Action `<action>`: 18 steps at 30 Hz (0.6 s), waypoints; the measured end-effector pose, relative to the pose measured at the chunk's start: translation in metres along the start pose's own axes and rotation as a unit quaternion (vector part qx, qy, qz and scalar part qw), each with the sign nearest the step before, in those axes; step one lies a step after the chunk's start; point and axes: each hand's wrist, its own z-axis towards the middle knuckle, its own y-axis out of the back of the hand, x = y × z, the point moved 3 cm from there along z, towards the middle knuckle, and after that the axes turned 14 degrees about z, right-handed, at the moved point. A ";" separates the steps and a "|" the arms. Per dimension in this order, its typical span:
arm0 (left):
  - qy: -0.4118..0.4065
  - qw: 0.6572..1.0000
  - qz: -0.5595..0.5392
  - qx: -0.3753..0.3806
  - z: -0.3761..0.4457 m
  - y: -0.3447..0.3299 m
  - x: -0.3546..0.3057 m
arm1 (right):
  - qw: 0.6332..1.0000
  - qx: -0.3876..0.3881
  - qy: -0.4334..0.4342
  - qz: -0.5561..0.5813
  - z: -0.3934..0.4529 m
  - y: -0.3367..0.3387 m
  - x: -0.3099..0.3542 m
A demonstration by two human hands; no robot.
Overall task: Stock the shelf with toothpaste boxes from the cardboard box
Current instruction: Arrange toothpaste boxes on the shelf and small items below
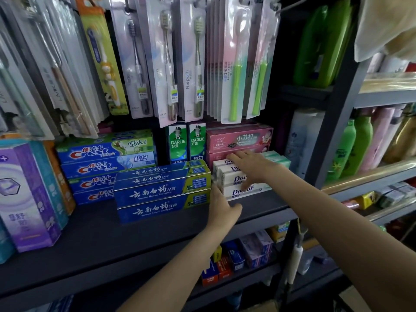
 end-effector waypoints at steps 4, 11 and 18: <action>-0.019 1.000 0.013 0.004 0.002 -0.002 -0.008 | 0.996 -0.083 0.004 0.027 -0.020 -0.011 0.003; 0.000 0.999 -0.042 -0.002 0.015 -0.002 -0.018 | 0.992 -0.089 -0.005 0.092 -0.024 -0.026 0.002; -0.006 0.998 -0.057 -0.010 0.016 0.003 -0.014 | 0.992 -0.069 -0.006 0.110 -0.022 -0.024 0.004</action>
